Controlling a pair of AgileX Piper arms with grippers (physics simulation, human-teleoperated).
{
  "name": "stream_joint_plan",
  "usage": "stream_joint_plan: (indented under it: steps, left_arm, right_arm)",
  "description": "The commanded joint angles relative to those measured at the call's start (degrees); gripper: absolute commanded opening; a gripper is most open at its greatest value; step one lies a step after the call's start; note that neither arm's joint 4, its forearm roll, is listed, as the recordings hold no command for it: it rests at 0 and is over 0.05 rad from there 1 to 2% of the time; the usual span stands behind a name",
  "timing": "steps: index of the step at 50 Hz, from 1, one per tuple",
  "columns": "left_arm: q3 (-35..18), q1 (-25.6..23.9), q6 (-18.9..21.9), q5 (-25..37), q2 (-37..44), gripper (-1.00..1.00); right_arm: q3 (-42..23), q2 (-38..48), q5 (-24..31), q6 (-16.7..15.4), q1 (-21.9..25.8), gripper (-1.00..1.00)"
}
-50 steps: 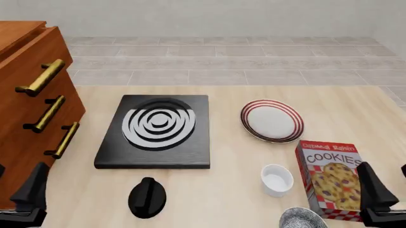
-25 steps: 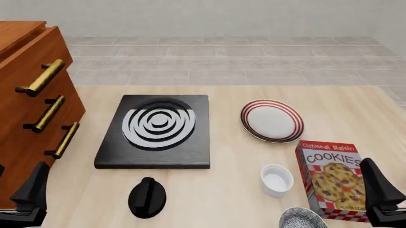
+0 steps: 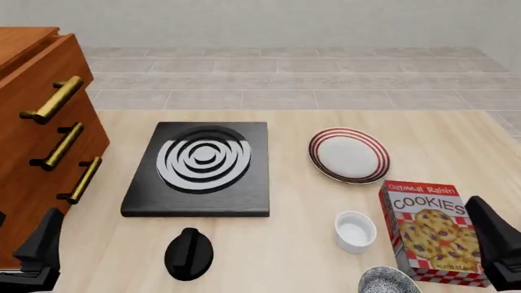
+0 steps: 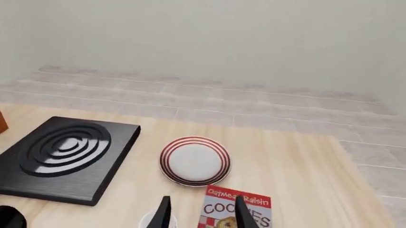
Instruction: Pick the akita bowl next to the ramekin and place it on the plate.
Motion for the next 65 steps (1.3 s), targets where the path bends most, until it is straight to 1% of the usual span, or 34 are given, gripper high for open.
stream_joint_plan:
  steps: [1, 3, 5, 7, 12, 14, 15, 17, 18, 20, 21, 22, 24, 27, 28, 31, 39, 41, 42, 44, 46, 58, 59, 61, 65]
  left_arm:
    - [0.00, 0.00, 0.00, 0.00, 0.00, 1.00]
    - [0.00, 0.00, 0.00, 0.00, 0.00, 1.00]
    - [0.00, 0.00, 0.00, 0.00, 0.00, 1.00]
    - [0.00, 0.00, 0.00, 0.00, 0.00, 1.00]
    - [0.00, 0.00, 0.00, 0.00, 0.00, 1.00]
    - [0.00, 0.00, 0.00, 0.00, 0.00, 1.00]
    - [0.00, 0.00, 0.00, 0.00, 0.00, 1.00]
    - [0.00, 0.00, 0.00, 0.00, 0.00, 1.00]
    - [0.00, 0.00, 0.00, 0.00, 0.00, 1.00]
    - [0.00, 0.00, 0.00, 0.00, 0.00, 1.00]
    - [0.00, 0.00, 0.00, 0.00, 0.00, 1.00]
    - [0.00, 0.00, 0.00, 0.00, 0.00, 1.00]
    - [0.00, 0.00, 0.00, 0.00, 0.00, 1.00]
    - [0.00, 0.00, 0.00, 0.00, 0.00, 1.00]
    - [0.00, 0.00, 0.00, 0.00, 0.00, 1.00]
    - [0.00, 0.00, 0.00, 0.00, 0.00, 1.00]
    - [0.00, 0.00, 0.00, 0.00, 0.00, 1.00]
    - [0.00, 0.00, 0.00, 0.00, 0.00, 1.00]
    - [0.00, 0.00, 0.00, 0.00, 0.00, 1.00]
    - [0.00, 0.00, 0.00, 0.00, 0.00, 1.00]
    - [0.00, 0.00, 0.00, 0.00, 0.00, 1.00]
    - [0.00, 0.00, 0.00, 0.00, 0.00, 1.00]
    - [0.00, 0.00, 0.00, 0.00, 0.00, 1.00]
    - [0.00, 0.00, 0.00, 0.00, 0.00, 1.00]
    - [0.00, 0.00, 0.00, 0.00, 0.00, 1.00]
  right_arm:
    - [-2.66, 2.66, 3.74, 0.19, 1.82, 1.00]
    - [-2.74, 2.86, 4.35, -0.21, 2.22, 1.00]
    - [-2.98, 4.19, 4.90, 1.06, 2.79, 1.00]
    - [-3.42, 2.62, 6.52, -0.89, 3.23, 1.00]
    - [-4.90, 2.18, 9.69, -0.35, 3.68, 1.00]
    - [-5.80, 1.37, 11.06, -1.50, 4.03, 1.00]
    - [-6.62, 1.96, 12.37, -0.81, 4.78, 1.00]
    - [-6.87, 2.28, 12.97, -0.48, 5.20, 1.00]
    - [-7.21, 1.97, 14.09, -0.96, 5.86, 1.00]
    - [-7.40, 2.10, 14.69, -0.70, 6.37, 1.00]
    - [-7.34, 3.05, 15.18, 0.81, 7.19, 1.00]
    - [-7.32, 3.32, 15.74, 1.12, 7.73, 1.00]
    - [-7.27, 2.01, 17.01, -1.21, 8.03, 1.00]
    - [-7.06, 2.13, 17.71, -0.86, 8.28, 1.00]
    - [-7.06, 1.63, 18.20, -1.60, 8.40, 1.00]
    - [-7.12, 1.56, 18.80, -1.64, 8.41, 1.00]
    - [-7.24, 2.64, 21.65, 0.47, 10.12, 1.00]
    - [-7.04, 2.03, 22.33, 0.12, 10.14, 1.00]
    - [-6.84, 2.48, 22.39, 0.70, 10.29, 1.00]
    - [-6.79, 2.45, 23.04, 0.67, 10.40, 1.00]
    - [-6.82, 2.82, 23.65, 1.30, 10.69, 1.00]
    - [-8.02, 3.85, 26.71, 1.90, 10.72, 1.00]
    - [-8.03, 4.20, 27.05, 2.52, 10.52, 1.00]
    - [-8.02, 4.20, 27.34, 2.78, 10.67, 1.00]
    - [-7.77, 4.69, 28.53, 4.97, 11.12, 1.00]
